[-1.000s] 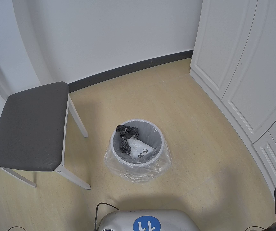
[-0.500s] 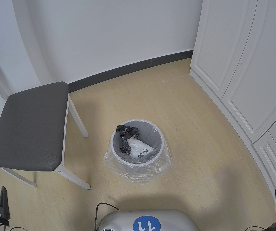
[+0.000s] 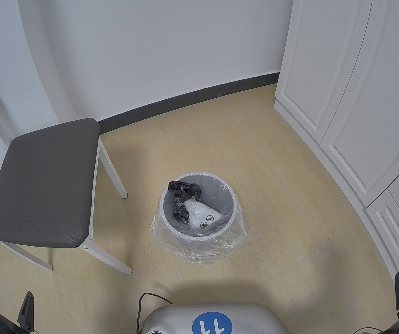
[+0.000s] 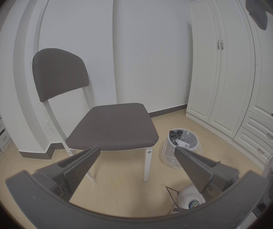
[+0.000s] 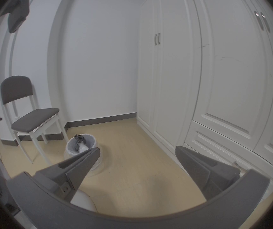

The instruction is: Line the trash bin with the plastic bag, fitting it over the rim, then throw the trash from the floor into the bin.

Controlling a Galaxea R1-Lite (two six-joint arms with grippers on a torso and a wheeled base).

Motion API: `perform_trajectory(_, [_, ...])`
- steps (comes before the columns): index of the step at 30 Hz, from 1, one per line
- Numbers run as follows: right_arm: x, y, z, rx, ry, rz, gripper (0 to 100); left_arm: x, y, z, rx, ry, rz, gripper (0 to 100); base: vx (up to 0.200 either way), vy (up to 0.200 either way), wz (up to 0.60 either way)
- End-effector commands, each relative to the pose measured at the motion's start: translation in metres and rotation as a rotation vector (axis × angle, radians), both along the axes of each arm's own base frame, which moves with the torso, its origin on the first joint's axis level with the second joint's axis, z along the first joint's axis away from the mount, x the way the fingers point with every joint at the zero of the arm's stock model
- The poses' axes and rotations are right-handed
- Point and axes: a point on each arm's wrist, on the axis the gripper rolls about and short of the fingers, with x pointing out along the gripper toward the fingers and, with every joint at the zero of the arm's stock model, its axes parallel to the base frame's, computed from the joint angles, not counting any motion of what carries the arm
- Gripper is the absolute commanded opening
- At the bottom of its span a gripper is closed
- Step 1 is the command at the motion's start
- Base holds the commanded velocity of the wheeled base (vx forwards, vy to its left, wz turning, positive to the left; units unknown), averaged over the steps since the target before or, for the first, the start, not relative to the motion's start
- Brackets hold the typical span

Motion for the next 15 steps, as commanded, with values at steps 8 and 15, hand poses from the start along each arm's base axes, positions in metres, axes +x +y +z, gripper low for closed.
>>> perform_trajectory(8, [0.0005, 0.0015, -0.0102, 0.012, 0.056, 0.067, 100, 0.0008, 0.0001, -0.0042, -0.001, 0.010, 0.002, 100, 0.000, 0.000, 0.00])
perform_trajectory(15, [0.0005, 0.0009, -0.0118, 0.063, 0.070, 0.046, 100, -0.0022, 0.0006, -0.0052, -0.001, -0.033, -0.026, 100, 0.000, 0.000, 0.00])
